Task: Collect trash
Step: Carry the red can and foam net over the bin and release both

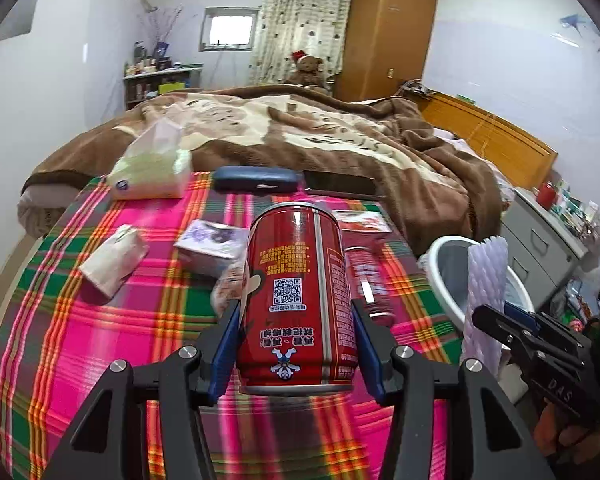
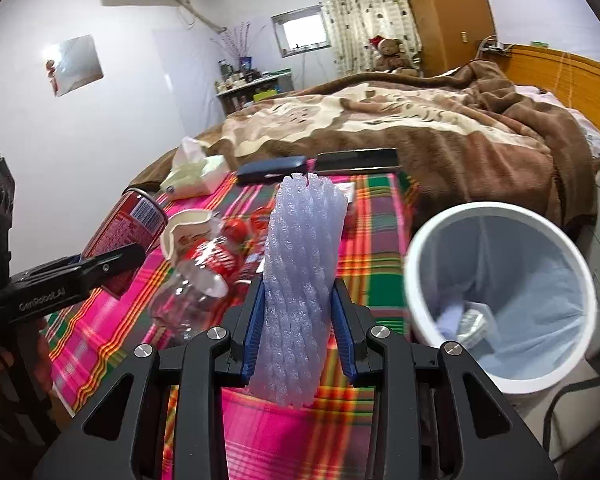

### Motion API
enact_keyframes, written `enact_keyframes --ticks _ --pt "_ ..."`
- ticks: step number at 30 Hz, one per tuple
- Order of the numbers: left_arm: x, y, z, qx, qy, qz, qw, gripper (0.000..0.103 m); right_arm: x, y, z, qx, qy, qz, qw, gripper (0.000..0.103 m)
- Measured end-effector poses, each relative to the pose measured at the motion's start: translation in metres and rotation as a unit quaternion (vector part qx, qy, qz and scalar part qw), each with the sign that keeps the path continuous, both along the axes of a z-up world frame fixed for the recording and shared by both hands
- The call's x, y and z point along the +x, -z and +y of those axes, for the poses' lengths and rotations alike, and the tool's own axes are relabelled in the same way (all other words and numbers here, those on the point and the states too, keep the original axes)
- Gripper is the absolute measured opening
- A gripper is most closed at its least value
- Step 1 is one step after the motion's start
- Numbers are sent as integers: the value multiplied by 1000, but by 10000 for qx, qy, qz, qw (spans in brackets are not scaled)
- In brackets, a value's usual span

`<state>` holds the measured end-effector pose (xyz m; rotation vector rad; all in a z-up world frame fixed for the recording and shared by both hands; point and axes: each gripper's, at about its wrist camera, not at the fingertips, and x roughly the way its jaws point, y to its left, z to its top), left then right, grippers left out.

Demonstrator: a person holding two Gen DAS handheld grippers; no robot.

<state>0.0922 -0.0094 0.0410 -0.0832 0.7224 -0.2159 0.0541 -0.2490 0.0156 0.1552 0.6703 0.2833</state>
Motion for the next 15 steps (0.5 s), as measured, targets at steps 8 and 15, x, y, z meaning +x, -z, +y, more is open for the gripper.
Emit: enact_keyframes --ticks 8,15 --pt "0 -6 -51 117 463 -90 9988 52 1 -4 -35 -77 404 -60 9991 34" --pt "4 -7 -98 134 912 -95 9957 52 4 -7 -68 -141 773 -50 9969 34"
